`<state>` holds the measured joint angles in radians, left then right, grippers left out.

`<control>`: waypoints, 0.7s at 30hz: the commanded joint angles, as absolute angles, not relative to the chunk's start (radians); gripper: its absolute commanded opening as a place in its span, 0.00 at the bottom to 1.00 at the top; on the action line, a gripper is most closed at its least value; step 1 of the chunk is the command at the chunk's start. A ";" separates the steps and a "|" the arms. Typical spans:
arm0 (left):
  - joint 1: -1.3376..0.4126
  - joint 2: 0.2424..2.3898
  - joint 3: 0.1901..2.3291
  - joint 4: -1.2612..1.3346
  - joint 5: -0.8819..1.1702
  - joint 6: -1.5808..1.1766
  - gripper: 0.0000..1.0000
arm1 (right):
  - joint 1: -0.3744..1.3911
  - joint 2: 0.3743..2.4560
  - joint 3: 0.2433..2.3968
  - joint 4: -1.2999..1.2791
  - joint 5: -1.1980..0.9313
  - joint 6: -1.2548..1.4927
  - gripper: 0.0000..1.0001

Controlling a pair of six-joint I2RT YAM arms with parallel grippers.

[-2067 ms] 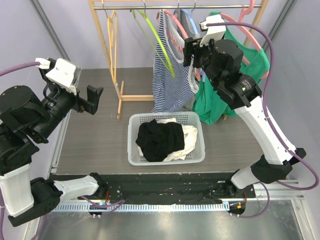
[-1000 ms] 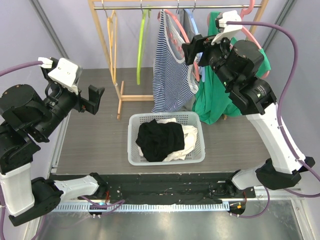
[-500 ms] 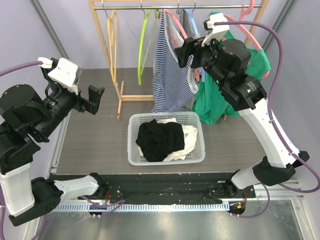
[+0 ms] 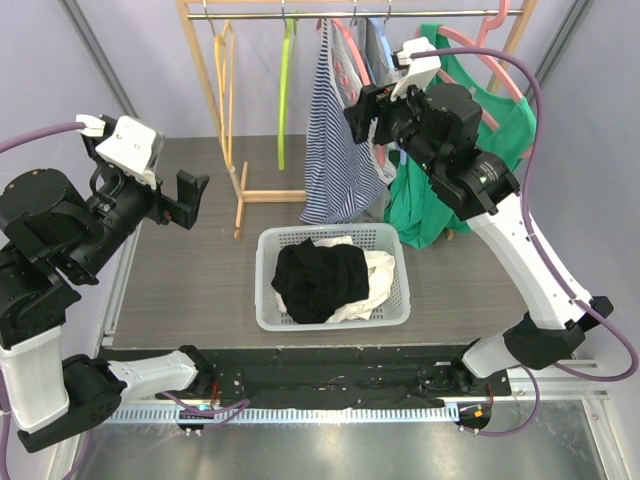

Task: Remove the tank top from the hanger
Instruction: Pick up the hanger from the clothesline.

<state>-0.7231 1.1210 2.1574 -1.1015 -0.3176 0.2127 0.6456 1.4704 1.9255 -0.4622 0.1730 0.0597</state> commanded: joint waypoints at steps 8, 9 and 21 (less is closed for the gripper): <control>-0.718 1.112 2.164 -1.089 -0.308 0.207 0.97 | 0.643 1.477 1.881 -0.463 0.222 0.041 0.65; -0.716 1.111 2.164 -1.088 -0.308 0.207 0.96 | 0.644 1.479 1.882 -0.460 0.225 0.041 0.63; -0.718 1.104 2.151 -1.091 -0.310 0.207 0.96 | 0.646 1.554 1.971 -0.448 0.295 -0.020 0.01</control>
